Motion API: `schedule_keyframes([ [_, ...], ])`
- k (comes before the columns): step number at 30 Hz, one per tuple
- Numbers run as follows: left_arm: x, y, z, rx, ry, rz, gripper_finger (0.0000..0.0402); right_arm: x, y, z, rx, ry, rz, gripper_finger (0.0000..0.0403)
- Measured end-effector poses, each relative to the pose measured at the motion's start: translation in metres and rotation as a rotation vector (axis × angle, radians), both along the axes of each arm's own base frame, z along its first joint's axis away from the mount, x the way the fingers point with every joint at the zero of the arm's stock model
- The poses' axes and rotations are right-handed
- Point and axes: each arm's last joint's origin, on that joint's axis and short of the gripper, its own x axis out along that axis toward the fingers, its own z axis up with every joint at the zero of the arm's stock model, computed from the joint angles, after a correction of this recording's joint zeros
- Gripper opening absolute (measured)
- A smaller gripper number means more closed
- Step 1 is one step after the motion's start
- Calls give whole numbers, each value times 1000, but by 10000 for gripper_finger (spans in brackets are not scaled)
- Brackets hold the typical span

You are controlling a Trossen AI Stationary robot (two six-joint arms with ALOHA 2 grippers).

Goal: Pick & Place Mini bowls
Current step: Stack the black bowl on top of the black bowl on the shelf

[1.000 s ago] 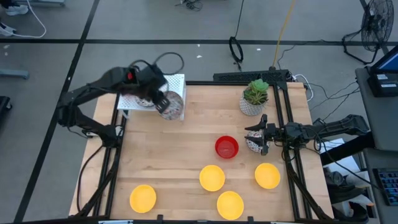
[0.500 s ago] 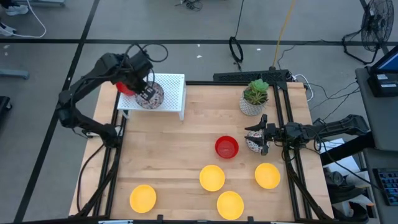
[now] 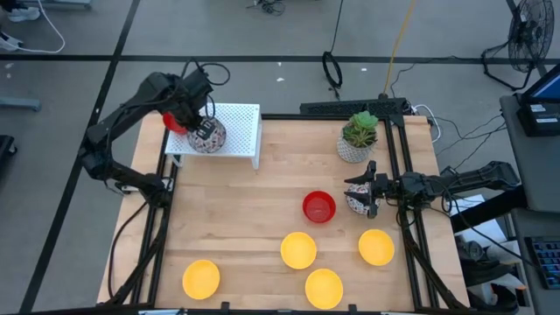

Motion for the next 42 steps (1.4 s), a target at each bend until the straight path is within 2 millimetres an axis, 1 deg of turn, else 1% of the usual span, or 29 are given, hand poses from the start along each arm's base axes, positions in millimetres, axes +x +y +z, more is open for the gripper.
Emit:
schedule_keyframes([
  [3,-3,4,-2,4,14,2,35,0,0,0,0,0,0,171],
  [5,-4,7,-2,19,7,3,37,0,0,0,0,0,0,171],
  [11,-4,18,0,77,-47,11,14,0,0,0,0,0,1,171],
  [14,-5,21,1,89,-67,15,17,0,0,0,0,0,0,171],
  [18,-5,21,1,71,-92,13,37,0,0,0,0,0,0,171],
  [20,-5,21,1,70,-94,19,40,0,0,0,0,0,0,171],
  [26,1,26,-6,48,-79,37,13,0,0,0,0,0,0,171],
  [30,6,32,-13,23,-56,34,16,0,0,0,0,0,0,171],
  [34,9,36,-17,9,-40,20,40,0,0,0,0,0,0,171],
  [36,10,36,-18,6,-37,18,44,0,0,0,0,0,0,171],
  [42,8,35,-19,-11,-20,19,24,0,0,0,0,0,0,171],
])
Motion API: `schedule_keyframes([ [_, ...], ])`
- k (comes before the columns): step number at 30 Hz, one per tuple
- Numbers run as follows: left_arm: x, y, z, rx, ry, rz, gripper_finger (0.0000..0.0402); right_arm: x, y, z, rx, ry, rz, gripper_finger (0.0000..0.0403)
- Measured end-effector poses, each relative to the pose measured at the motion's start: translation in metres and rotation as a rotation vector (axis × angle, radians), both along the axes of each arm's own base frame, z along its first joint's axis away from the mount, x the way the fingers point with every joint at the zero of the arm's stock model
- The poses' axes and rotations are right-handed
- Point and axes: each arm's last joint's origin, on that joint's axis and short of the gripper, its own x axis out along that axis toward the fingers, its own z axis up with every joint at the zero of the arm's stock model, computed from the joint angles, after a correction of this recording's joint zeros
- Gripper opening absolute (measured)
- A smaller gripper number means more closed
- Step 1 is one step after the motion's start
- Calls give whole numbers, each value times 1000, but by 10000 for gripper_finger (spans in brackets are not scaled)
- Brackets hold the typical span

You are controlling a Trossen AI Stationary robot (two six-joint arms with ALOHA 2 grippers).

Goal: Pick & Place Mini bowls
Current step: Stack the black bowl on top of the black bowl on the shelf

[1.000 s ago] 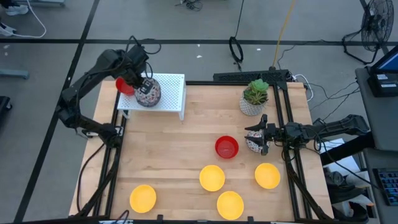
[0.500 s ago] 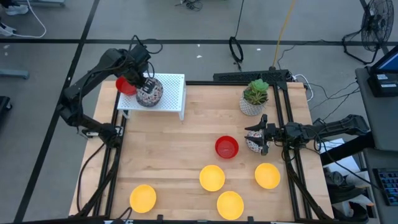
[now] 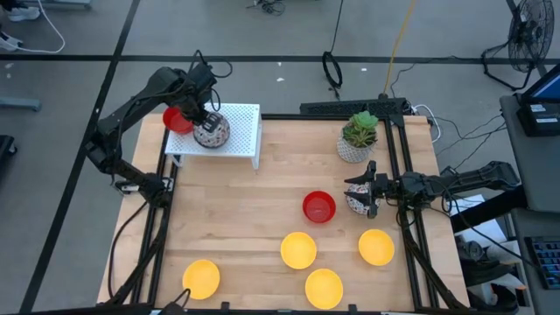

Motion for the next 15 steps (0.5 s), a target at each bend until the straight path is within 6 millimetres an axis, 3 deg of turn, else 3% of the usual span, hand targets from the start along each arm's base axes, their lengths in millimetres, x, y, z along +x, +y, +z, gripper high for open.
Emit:
schedule_keyframes([
  [6,-3,-3,-1,-36,26,28,25,0,0,0,0,0,0,171],
  [15,-6,-6,-1,-60,52,67,124,0,0,0,0,0,0,171],
])
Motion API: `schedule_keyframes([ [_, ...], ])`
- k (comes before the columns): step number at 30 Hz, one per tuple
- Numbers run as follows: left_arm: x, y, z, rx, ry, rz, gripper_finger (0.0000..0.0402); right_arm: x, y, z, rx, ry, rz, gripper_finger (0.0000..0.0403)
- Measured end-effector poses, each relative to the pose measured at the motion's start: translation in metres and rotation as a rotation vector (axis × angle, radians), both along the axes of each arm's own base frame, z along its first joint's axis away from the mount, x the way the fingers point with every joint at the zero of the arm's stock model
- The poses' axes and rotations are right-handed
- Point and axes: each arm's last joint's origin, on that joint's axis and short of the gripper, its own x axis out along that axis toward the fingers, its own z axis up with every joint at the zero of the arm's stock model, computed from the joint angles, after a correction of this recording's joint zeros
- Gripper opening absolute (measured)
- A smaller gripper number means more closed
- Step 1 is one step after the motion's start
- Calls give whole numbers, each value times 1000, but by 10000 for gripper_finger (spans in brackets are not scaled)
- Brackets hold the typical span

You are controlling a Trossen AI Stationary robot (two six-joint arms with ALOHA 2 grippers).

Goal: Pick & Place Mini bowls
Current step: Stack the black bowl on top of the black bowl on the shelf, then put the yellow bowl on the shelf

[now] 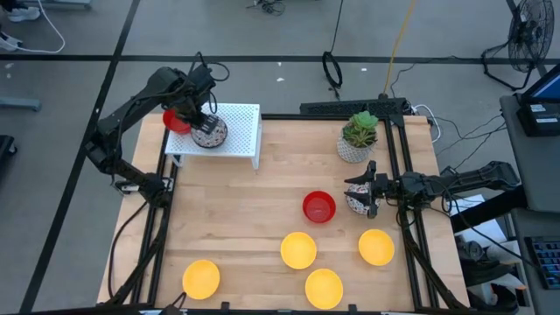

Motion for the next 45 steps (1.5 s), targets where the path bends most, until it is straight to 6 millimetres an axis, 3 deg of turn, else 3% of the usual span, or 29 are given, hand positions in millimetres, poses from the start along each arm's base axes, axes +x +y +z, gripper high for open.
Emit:
schedule_keyframes([
  [7,-2,-2,4,-2,5,-30,168,0,0,0,0,0,0,171],
  [16,0,-7,37,101,-97,0,137,0,0,-1,2,12,-1,171],
  [20,12,-12,41,132,-168,5,123,0,0,-3,49,25,-3,171],
  [26,44,-31,45,133,-334,-157,109,0,0,-3,55,23,-4,171],
  [35,86,-100,43,59,-406,-342,108,0,0,-3,55,24,-4,171],
  [40,98,-151,22,-63,-365,-358,108,0,0,-3,55,24,-3,171],
  [45,98,-203,-9,-247,-263,-414,108,0,0,-3,55,23,-3,171],
])
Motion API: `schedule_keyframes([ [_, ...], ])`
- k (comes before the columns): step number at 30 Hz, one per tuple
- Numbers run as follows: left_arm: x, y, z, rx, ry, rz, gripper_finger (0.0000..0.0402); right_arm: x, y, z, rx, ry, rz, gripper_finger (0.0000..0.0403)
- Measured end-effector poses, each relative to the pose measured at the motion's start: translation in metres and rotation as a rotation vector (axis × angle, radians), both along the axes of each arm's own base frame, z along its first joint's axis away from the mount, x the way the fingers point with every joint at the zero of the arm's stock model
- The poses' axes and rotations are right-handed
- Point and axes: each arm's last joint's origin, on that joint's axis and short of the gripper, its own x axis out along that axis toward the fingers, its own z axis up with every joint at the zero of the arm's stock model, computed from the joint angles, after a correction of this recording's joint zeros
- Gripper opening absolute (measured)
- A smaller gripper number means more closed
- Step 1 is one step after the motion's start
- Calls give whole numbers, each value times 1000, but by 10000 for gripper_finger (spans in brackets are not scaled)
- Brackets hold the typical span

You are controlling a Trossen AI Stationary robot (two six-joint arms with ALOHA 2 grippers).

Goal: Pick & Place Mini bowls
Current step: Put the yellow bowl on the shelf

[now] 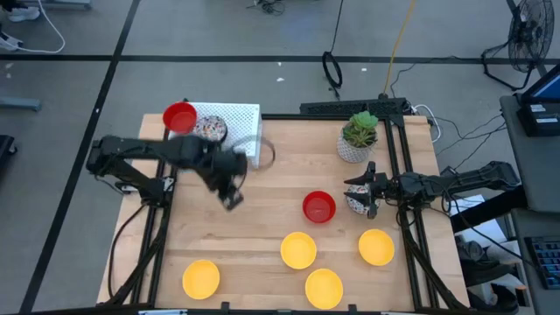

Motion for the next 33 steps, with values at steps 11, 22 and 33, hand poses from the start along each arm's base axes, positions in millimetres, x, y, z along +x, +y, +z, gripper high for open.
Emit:
schedule_keyframes([
  [11,-35,-83,-72,-95,299,-170,108,0,0,0,0,0,0,171],
  [22,-59,-120,-125,-193,310,-347,108,0,0,0,0,0,0,171],
  [33,-71,-129,-159,-252,281,-350,108,0,0,0,0,0,0,171],
])
